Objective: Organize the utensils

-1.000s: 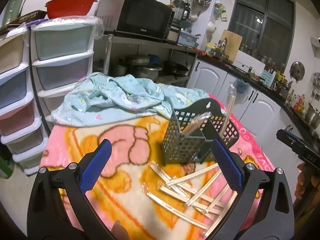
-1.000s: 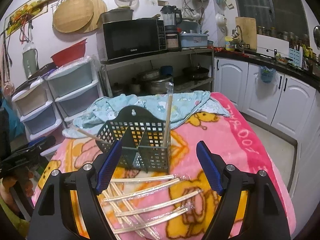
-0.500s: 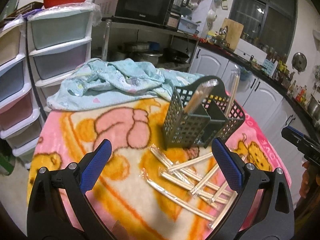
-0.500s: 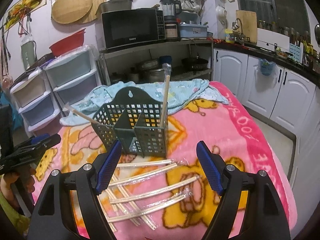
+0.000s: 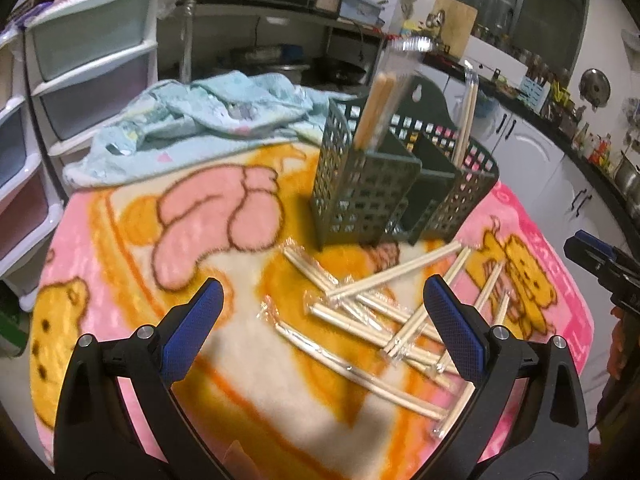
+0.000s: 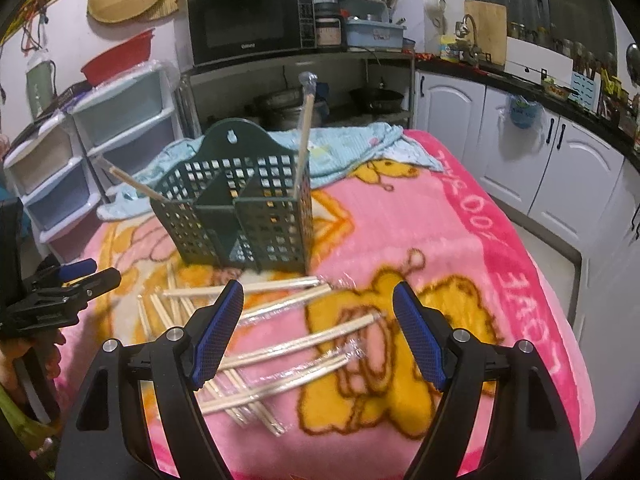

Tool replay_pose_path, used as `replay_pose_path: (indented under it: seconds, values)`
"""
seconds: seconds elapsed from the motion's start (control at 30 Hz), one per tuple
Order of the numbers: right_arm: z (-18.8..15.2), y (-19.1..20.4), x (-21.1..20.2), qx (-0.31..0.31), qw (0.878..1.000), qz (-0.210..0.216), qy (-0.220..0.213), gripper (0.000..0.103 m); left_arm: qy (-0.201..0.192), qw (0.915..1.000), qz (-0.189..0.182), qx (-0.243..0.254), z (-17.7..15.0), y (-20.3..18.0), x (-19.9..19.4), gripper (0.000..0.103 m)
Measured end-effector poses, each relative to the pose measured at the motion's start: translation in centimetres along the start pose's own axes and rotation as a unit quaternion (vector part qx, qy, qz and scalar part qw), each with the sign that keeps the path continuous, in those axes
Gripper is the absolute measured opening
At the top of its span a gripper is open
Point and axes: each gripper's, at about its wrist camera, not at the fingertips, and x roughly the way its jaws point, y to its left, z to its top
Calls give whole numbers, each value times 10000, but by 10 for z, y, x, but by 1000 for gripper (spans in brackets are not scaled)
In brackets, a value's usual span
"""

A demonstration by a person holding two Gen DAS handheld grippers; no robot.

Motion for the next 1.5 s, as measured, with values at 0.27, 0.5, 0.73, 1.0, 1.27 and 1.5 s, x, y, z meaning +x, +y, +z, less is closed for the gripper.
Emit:
replay_pose_path:
  seconds: [0.27,0.5,0.73,1.0,1.27,1.5]
  values:
    - [-13,-12,17,70,9995,-179,241,75,415,9977,-410,-349,-7,13,26,61]
    - [-19,-23,29,161,9986,-285,409,74,670,9933,-603,-723,-7,26,42,47]
    - [-28,-32,43,309,9972,-210,644,74,899,9886,-768,-931,-8,35,61,36]
    - [-38,-41,63,494,9942,21,956,66,984,9863,-870,-995,-8,37,71,30]
    - [-47,-47,89,759,9882,335,1288,48,1002,9864,-835,-996,-9,38,71,23]
    - [-52,-51,92,886,9865,428,1311,27,990,9865,-828,-1007,-11,38,68,17]
